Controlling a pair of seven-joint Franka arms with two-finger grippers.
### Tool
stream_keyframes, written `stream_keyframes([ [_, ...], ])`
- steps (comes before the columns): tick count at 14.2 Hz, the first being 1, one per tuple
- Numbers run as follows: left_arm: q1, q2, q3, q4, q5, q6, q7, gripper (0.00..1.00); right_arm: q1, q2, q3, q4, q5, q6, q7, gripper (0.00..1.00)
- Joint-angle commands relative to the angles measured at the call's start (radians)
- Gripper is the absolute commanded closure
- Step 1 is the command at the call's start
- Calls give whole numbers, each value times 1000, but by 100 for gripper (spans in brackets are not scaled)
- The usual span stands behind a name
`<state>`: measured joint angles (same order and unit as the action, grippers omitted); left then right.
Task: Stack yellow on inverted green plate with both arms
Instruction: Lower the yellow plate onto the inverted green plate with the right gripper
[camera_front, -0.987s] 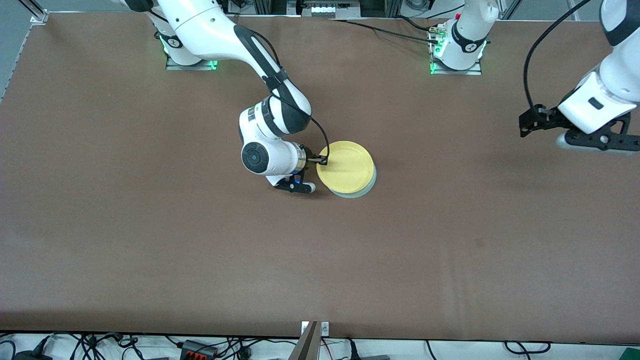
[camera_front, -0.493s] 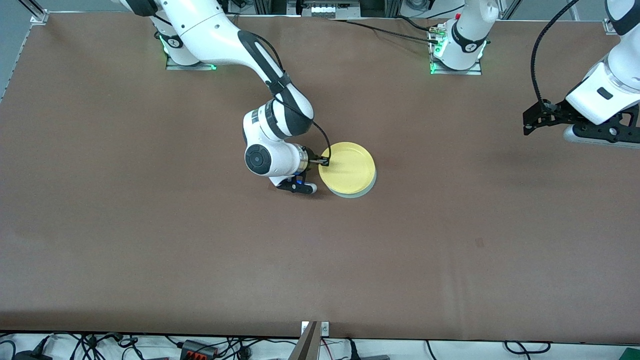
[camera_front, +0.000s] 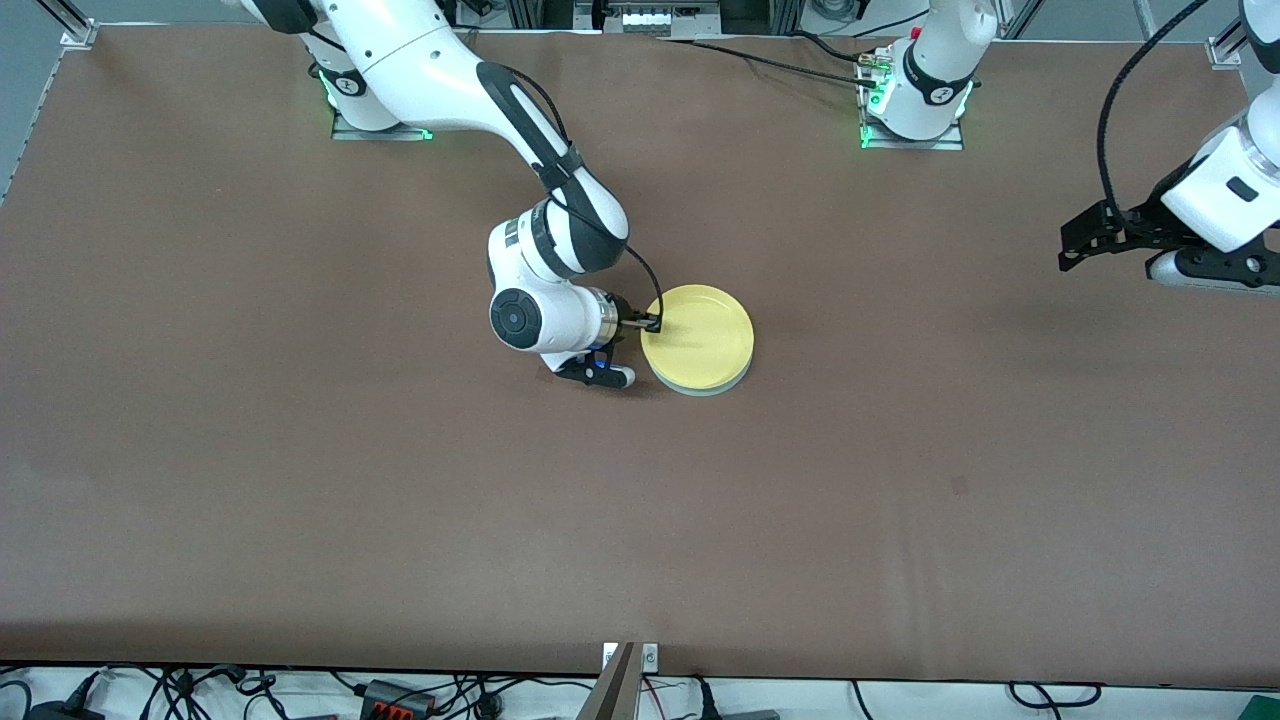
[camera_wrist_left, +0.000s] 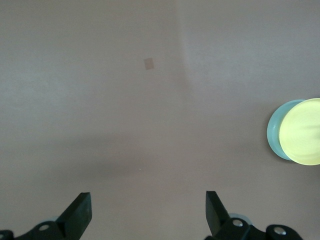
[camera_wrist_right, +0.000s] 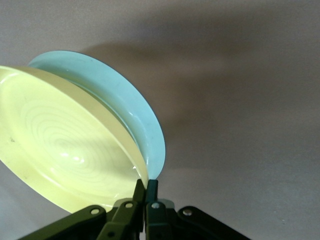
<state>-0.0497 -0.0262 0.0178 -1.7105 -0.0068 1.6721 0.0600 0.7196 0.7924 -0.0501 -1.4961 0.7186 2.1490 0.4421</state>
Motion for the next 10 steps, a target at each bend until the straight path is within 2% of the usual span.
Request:
stream_keyframes([
  [1,36,-26,-33,-14,-13,-11,17,0,8,10,6,16,18,9,9,100],
  [7,36,-21,-48,-6,-15,-29,7,0,6,22,4,16,15,9,-6,100],
  [8,36,-23,-48,-6,-15,-29,7,0,6,22,3,16,15,9,-9,93],
  [9,36,-23,-48,-6,-13,-29,7,0,-2,21,3,17,18,8,6,41],
  [10,34,-21,-50,-5,-13,-29,7,0,-3,15,3,17,19,8,18,0],
])
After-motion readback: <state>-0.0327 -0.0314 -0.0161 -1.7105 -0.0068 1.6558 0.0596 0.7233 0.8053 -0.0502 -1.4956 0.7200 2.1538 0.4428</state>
